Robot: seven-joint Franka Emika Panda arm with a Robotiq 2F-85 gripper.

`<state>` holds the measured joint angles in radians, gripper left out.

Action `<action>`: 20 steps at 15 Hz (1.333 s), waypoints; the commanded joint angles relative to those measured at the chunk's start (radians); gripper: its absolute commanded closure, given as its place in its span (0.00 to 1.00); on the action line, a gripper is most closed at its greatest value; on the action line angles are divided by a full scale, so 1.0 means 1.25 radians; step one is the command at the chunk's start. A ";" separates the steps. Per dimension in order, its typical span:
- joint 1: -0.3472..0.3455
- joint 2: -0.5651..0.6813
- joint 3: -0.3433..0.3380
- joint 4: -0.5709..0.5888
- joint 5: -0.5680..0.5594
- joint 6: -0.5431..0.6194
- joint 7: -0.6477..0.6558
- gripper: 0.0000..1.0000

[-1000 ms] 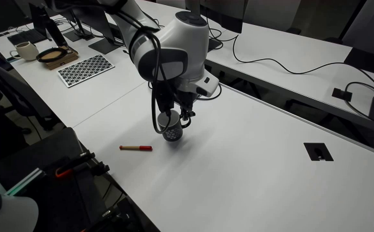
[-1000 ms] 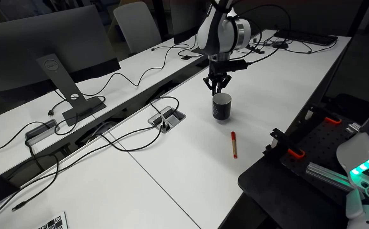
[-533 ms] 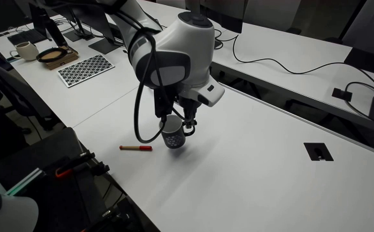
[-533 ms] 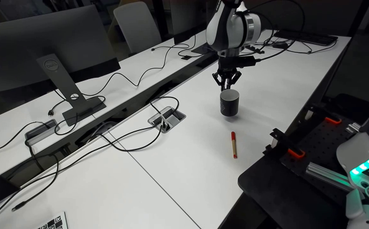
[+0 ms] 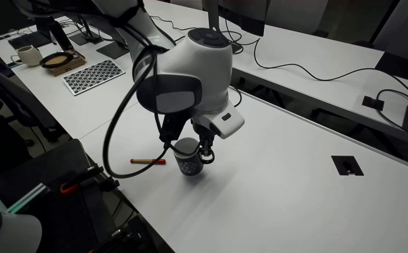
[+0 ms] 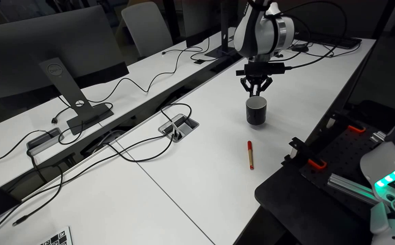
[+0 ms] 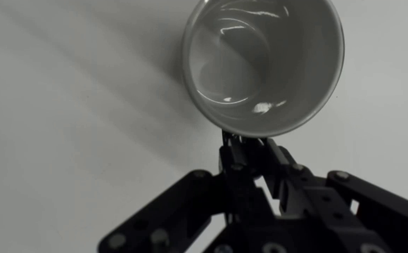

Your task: Move the mug slightly to the right

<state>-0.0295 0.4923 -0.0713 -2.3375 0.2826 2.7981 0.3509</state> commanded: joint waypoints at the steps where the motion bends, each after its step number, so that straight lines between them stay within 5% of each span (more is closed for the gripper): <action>1: -0.017 -0.016 0.005 -0.047 0.036 0.059 0.008 0.96; 6: -0.098 0.020 0.074 -0.072 0.119 0.135 -0.031 0.96; 11: -0.241 0.077 0.205 -0.092 0.200 0.217 -0.088 0.96; 20: -0.388 0.091 0.318 -0.110 0.188 0.254 -0.118 0.96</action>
<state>-0.4754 0.5882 0.2883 -2.4669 0.5131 3.0864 0.2336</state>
